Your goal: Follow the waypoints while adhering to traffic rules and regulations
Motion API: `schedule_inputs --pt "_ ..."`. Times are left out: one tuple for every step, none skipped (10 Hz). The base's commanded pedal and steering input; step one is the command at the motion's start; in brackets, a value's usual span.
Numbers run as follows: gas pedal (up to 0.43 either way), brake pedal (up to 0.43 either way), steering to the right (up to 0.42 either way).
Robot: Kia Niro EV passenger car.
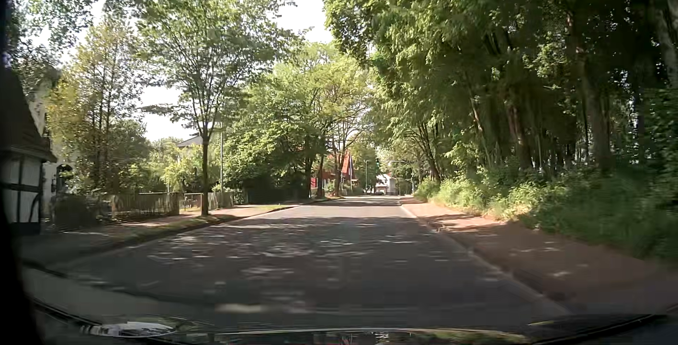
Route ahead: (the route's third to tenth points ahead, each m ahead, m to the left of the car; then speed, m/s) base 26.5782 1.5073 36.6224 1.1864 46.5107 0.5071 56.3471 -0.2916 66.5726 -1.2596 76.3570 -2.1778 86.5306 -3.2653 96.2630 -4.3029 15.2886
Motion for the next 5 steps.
schedule_inputs --pt "0.240 0.000 0.008" --pt "0.228 0.000 0.008" --pt "0.228 0.000 0.008" --pt "0.228 0.000 0.008" --pt "0.228 0.000 0.008"
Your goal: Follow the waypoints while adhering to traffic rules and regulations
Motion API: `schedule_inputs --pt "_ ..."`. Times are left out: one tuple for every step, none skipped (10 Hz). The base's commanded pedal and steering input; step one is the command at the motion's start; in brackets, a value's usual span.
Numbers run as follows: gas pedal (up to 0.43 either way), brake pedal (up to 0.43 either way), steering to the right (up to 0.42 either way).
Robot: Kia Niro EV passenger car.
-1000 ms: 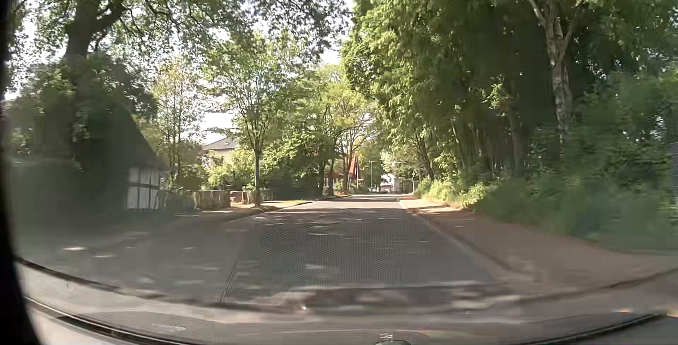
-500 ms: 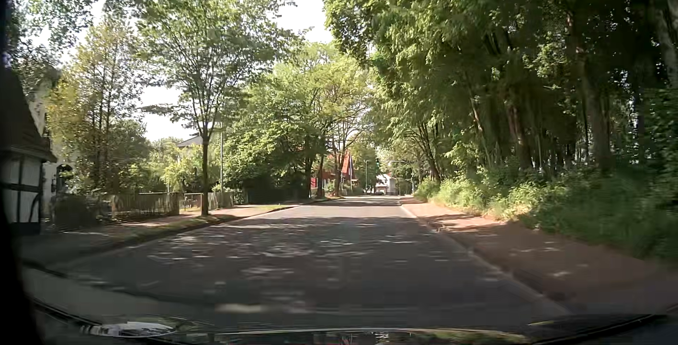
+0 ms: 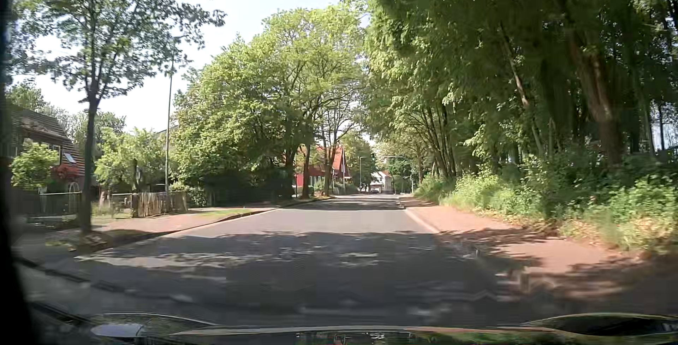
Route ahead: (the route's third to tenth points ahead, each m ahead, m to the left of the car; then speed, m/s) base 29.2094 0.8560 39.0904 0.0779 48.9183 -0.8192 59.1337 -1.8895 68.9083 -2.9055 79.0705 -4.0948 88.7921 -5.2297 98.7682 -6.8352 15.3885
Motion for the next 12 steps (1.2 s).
schedule_inputs --pt "0.228 0.000 0.008" --pt "0.228 0.000 0.008" --pt "0.228 0.000 0.008" --pt "0.220 0.000 0.008" --pt "0.220 0.000 0.008" --pt "0.220 0.000 0.008" --pt "0.209 0.000 0.008" --pt "0.209 0.000 0.008" --pt "0.197 0.000 0.008" --pt "0.197 0.000 0.008" --pt "0.197 0.000 0.008" --pt "0.197 0.000 0.007"
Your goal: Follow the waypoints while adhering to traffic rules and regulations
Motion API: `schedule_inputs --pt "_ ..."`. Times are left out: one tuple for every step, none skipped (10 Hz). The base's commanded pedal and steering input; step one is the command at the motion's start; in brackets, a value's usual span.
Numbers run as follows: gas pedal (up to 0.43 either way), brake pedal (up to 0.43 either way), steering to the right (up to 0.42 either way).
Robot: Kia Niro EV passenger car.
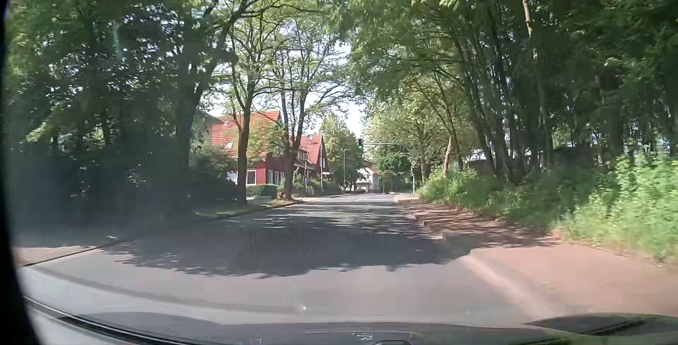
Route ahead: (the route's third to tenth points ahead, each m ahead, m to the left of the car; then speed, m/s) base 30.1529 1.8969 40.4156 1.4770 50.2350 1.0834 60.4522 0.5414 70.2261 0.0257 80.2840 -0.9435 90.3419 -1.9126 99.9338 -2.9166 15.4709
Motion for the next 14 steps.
schedule_inputs --pt "0.197 0.000 0.008" --pt "0.197 0.000 0.007" --pt "0.197 0.000 0.006" --pt "0.197 0.000 0.006" --pt "0.197 0.000 0.006" --pt "0.197 0.000 0.006" --pt "0.197 0.000 0.005" --pt "0.197 0.000 0.005" --pt "0.197 0.000 0.006" --pt "0.197 0.000 0.005" --pt "0.197 0.000 0.006" --pt "0.197 0.000 0.005" --pt "0.197 0.000 0.005" --pt "0.197 0.000 0.005"
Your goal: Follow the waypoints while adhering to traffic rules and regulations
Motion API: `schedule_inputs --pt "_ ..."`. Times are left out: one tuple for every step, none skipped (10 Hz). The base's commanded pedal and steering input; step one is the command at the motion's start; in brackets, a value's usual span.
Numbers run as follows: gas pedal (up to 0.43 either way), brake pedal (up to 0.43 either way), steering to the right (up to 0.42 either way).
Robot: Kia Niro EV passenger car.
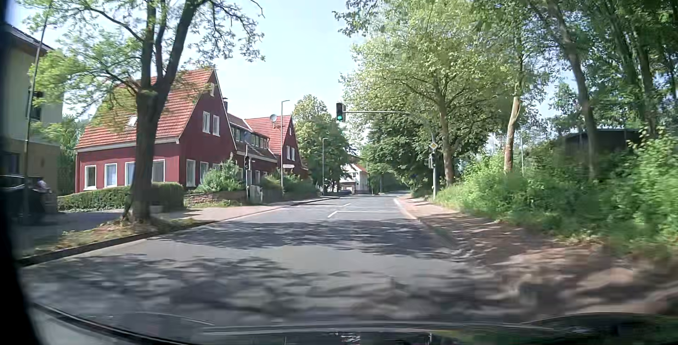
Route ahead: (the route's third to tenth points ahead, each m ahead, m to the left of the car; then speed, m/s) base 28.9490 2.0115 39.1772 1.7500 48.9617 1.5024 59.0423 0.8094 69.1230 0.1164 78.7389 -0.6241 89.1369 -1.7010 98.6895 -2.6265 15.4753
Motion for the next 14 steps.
schedule_inputs --pt "0.197 0.000 0.006" --pt "0.197 0.000 0.006" --pt "0.197 0.000 0.006" --pt "0.197 0.000 0.005" --pt "0.197 0.000 0.006" --pt "0.197 0.000 0.005" --pt "0.197 0.000 0.006" --pt "0.197 0.000 0.006" --pt "0.197 0.000 0.006" --pt "0.197 0.000 0.006" --pt "0.197 0.000 0.006" --pt "0.197 0.000 0.006" --pt "0.197 0.000 0.006" --pt "0.197 0.000 0.006"
